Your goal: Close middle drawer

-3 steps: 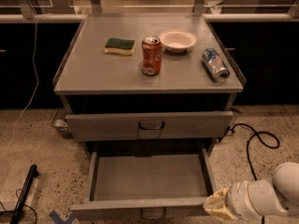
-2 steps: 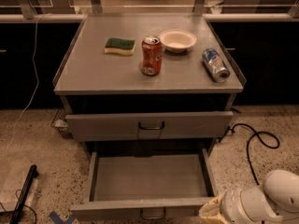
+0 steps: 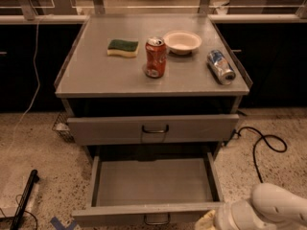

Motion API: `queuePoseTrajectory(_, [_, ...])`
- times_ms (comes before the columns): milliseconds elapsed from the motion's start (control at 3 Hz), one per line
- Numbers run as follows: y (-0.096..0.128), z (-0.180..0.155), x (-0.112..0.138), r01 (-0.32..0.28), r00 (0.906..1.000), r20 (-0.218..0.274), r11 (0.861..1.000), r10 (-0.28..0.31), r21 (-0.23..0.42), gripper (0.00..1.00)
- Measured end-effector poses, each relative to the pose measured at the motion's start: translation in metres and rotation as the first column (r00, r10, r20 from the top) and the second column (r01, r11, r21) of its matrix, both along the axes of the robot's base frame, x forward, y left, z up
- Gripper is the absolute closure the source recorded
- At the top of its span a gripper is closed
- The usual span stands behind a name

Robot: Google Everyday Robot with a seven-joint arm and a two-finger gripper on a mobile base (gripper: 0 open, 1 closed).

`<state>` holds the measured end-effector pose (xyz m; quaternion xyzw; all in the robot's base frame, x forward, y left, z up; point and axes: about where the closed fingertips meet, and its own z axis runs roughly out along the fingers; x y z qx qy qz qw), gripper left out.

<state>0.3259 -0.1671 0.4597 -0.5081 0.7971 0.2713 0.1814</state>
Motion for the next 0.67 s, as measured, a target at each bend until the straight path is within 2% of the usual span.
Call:
queuePoseTrajectory(333, [0.013,-0.020,0.013,-0.017,0.9998,0.006,1.000,0.017,-0.017,1.00])
queuePoseTrajectory(667, [0.014,-0.046,0.029,-0.015,0.9998,0.013,0.999,0.015,-0.051,0.97])
